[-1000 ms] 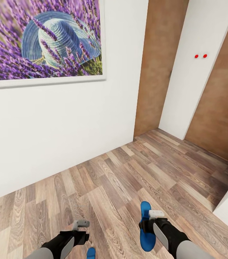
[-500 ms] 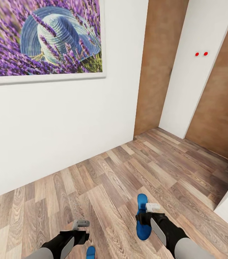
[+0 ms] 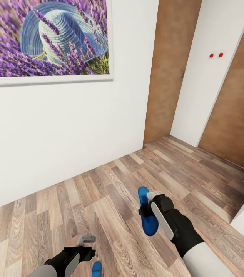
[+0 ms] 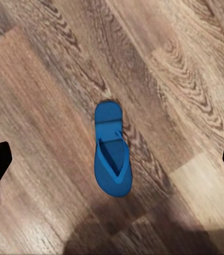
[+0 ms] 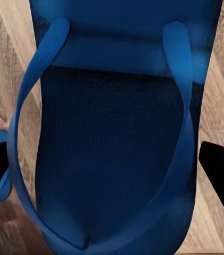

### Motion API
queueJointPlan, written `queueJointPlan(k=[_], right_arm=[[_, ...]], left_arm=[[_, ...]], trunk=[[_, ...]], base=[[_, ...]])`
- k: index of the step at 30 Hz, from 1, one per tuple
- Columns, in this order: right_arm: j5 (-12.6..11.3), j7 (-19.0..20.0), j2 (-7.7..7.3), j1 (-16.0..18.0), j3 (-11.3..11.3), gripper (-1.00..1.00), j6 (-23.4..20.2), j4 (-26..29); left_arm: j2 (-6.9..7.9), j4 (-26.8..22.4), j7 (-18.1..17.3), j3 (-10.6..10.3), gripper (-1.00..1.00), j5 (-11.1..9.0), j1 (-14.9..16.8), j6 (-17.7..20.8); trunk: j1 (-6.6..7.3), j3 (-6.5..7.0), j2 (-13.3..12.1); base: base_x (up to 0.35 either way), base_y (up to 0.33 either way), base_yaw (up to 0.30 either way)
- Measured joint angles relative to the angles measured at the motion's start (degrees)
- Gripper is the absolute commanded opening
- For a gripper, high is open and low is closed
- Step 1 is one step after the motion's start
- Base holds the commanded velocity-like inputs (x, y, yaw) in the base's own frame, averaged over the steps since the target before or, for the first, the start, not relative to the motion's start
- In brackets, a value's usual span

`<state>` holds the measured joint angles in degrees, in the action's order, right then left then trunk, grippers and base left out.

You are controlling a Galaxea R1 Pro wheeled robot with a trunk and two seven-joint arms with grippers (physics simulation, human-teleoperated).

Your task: In the bedroom, move the book from the bed onto either nightstand, and place the two sandals side by side next to the bed.

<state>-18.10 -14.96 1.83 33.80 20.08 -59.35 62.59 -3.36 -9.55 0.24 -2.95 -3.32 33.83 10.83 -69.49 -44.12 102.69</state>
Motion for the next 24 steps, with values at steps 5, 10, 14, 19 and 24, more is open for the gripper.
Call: queueJointPlan(k=[5,10,14,19,24], right_arm=[[-0.2,-0.7,-0.03,0.0,-0.1,-1.0,-0.5,1.5],[-0.3,-0.9,0.01,0.0,0.1,-1.0,-0.5,1.9],[-0.2,-1.0,0.02,0.0,0.2,-1.0,-0.5,2.0],[-0.3,-1.0,0.02,0.0,0.3,-1.0,-0.5,2.1],[-0.2,-1.1,0.02,0.0,0.4,-1.0,-0.5,2.1]], left_arm=[[0.0,0.0,0.1,0.0,1.0,0.1,0.0,0.3],[0.0,0.1,0.1,0.1,1.0,0.2,0.0,0.8],[0.0,0.1,0.1,0.1,1.0,0.1,0.0,0.6],[0.0,0.0,0.1,0.0,1.0,0.1,0.0,0.2],[0.0,0.0,0.1,0.0,1.0,0.1,0.0,0.1]], trunk=[[-1.1,-0.9,2.0],[-2.2,-1.8,4.0],[-3.08,-2.51,5.6],[-4.18,-3.41,7.6],[-5.27,-4.31,9.6]], base=[[0.0,0.0,0.0],[0.0,0.0,0.0],[0.0,0.0,0.0],[0.0,0.0,0.0],[0.0,0.0,0.0]])
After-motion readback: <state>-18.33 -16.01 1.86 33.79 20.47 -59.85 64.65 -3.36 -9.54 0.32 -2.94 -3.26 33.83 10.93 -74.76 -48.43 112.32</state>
